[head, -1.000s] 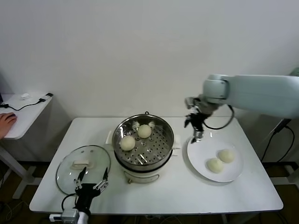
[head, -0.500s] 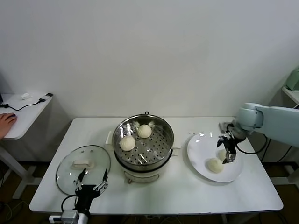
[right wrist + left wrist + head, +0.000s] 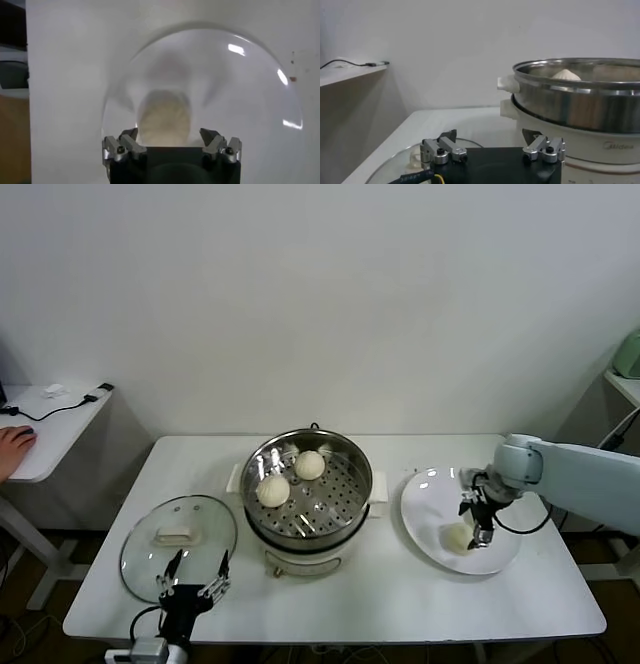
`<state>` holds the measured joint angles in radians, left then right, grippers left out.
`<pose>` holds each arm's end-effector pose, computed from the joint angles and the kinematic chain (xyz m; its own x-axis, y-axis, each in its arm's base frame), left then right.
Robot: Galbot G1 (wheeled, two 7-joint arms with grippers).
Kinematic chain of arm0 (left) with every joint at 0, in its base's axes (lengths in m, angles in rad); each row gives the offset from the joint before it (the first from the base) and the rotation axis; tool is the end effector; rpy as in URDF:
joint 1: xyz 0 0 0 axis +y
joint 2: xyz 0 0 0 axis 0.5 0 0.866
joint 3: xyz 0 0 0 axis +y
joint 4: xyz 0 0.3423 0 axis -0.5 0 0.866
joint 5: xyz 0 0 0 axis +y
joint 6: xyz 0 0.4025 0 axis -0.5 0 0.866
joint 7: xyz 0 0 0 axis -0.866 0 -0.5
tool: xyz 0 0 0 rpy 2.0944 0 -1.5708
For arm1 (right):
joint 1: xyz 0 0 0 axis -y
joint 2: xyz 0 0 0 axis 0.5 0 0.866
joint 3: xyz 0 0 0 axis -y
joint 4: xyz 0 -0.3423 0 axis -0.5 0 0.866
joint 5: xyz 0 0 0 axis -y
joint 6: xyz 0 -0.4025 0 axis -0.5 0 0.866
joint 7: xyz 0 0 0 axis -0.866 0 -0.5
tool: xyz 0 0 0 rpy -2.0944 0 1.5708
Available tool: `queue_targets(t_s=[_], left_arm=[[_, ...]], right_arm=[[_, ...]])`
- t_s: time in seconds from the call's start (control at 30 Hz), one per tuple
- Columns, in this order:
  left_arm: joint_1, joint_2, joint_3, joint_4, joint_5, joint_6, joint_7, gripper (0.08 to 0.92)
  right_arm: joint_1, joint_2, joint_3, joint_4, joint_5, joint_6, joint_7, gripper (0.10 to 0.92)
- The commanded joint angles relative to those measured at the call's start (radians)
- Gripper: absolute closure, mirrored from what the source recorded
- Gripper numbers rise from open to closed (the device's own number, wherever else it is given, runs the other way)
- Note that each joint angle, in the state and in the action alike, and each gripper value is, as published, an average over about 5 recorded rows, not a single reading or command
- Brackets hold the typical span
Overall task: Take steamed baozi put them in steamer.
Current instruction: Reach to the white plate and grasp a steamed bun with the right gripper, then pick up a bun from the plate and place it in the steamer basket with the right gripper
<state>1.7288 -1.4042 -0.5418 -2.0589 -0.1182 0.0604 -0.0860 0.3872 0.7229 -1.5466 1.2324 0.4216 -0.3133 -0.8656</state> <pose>0.1813 0.0319 -0.3407 -0.9676 -0.0264 0.2509 -0.0152 0.9988 0.0465 0.5348 -0.1364 -0.2569 -0.0519 -0.0547 0.9972 -0.9971 0.0581 -0.0487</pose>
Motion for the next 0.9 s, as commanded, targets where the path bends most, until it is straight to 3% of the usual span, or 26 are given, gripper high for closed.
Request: queue_targets(t_s=[0.03,0.17,0.37,0.57,0.73,0.9], left_arm=[[0.001,-0.001,0.0,0.0,0.0,0.0,0.0,0.177],[-0.001,-0.001,0.0,0.003,0.0,0.0,0.0,0.177],[-0.001,-0.003,0.002,0.0,0.0,0.001,-0.001,0.177],[0.005,-0.003,0.002,-0.007,0.001,0.001,-0.001,0.177],[0.008,0.002,0.004,-0.013,0.002,0.004,0.0,0.177],[0.006,0.004,0.009,-0.025,0.007,0.013,0.004,0.177]], right_arm=[[-0.094,0.034,0.069,-0.055,-0.029,-0.002,0.01,0.203],[-0.085,0.03,0.065,-0.046,-0.046,-0.006,0.008,0.21],[-0.019,0.014,0.041,-0.009,-0.046,-0.009,-0.005,0.307],[0.218,0.009,-0.058,0.077,0.0,0.023,-0.066,0.329],[0.522,0.132,-0.198,0.099,0.056,0.121,-0.15,0.33],[0.665,0.294,-0.144,0.137,0.079,0.218,-0.199,0.33]])
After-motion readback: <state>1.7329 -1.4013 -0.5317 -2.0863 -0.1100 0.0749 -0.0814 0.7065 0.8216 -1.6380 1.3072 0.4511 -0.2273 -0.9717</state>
